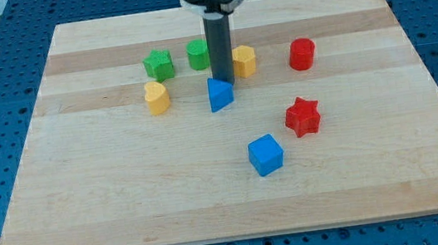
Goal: Move the yellow hexagon to the top right of the red circle
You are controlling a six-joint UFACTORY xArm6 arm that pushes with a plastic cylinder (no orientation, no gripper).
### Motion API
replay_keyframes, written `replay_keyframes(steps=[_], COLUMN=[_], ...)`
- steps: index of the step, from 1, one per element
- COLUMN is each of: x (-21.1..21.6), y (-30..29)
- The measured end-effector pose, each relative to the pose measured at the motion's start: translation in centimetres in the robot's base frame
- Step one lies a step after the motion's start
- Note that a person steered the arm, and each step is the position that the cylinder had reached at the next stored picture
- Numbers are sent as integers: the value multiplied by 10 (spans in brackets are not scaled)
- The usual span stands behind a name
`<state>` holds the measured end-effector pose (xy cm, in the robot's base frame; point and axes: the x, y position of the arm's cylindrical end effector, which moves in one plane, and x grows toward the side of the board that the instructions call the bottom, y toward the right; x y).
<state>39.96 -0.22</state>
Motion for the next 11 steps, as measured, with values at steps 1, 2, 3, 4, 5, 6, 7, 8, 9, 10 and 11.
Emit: replay_keyframes(steps=[1,2,3,4,5,6,7,8,9,10,11], x=[-7,-34,-40,-39,-39,-41,-50,-74,-85,-90,-101], y=[1,1,15,44,67,86,98,98,108,127,137])
